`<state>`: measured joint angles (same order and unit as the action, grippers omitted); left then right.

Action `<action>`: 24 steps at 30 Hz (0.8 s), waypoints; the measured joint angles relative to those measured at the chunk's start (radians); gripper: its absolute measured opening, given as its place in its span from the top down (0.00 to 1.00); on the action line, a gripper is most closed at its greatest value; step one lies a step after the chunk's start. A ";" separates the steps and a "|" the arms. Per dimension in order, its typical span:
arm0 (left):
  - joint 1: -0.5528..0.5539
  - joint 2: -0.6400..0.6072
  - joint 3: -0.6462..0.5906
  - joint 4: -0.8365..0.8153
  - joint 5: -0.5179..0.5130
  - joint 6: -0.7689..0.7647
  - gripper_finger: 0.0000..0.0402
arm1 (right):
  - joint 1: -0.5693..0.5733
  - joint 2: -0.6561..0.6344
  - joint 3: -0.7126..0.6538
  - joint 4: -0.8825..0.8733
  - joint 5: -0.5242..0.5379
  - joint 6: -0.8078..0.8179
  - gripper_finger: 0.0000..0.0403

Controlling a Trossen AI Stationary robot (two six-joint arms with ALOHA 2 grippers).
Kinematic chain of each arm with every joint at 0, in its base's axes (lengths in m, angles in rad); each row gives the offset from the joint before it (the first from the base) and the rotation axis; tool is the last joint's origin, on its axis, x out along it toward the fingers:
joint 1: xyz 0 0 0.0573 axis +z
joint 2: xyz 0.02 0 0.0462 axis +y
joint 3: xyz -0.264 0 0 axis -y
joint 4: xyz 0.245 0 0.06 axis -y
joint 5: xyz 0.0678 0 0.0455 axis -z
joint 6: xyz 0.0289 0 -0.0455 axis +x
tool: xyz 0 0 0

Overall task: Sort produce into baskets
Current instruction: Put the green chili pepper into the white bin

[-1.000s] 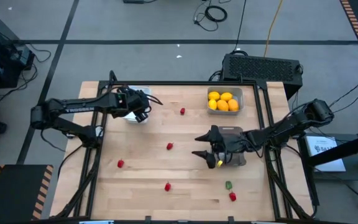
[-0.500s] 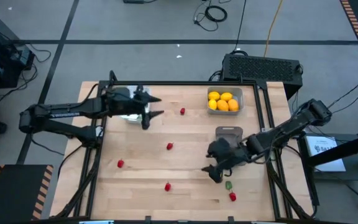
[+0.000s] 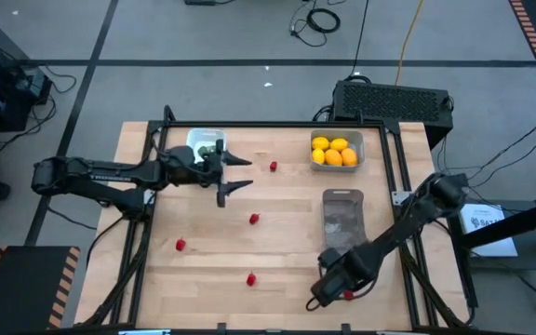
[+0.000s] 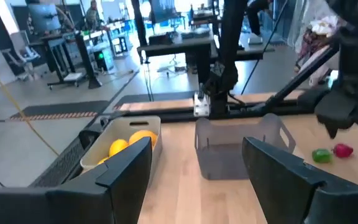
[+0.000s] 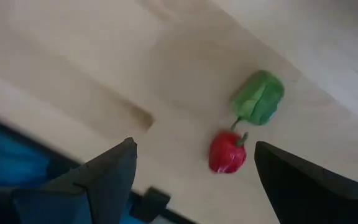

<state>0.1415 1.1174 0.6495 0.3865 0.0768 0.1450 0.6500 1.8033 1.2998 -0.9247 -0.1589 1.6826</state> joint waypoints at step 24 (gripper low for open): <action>-0.002 0.000 0.000 -0.061 0.077 -0.111 0.36 | 0.012 0.151 -0.005 -0.081 0.081 0.034 0.22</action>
<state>0.1390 1.1172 0.6495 0.3260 0.1539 0.0336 0.6624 1.9546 1.2947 -1.0055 -0.0780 1.7164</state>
